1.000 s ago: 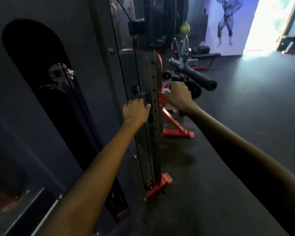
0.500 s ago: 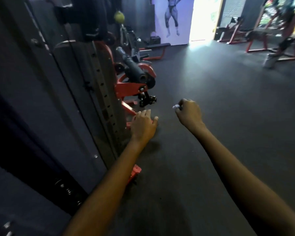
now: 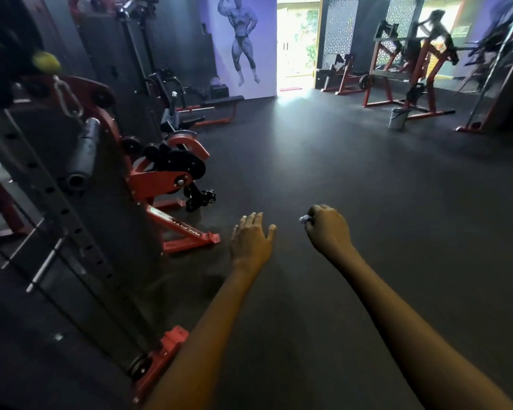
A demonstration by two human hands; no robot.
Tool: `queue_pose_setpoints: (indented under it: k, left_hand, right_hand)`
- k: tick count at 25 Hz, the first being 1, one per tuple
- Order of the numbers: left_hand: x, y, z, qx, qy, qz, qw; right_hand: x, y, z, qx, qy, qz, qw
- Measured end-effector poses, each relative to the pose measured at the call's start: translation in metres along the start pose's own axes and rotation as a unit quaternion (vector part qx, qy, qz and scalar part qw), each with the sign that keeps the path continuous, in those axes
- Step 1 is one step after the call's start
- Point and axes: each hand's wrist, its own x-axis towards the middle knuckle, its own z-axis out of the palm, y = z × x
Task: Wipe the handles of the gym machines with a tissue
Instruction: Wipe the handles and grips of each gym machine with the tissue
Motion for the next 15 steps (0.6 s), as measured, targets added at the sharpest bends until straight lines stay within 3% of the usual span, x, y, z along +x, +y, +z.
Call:
queue_pose_setpoints:
  k: [9, 15]
  left_hand:
    - [0.107, 0.08, 0.073, 0.022, -0.001, -0.015, 1.0]
    - [0.241, 0.091, 0.112, 0.0, 0.003, -0.034, 0.999]
  right_hand:
    - [0.111, 0.101, 0.01, 0.034, -0.018, -0.019, 0.999]
    - [0.25, 0.138, 0.06, 0.027, -0.04, -0.039, 0.998]
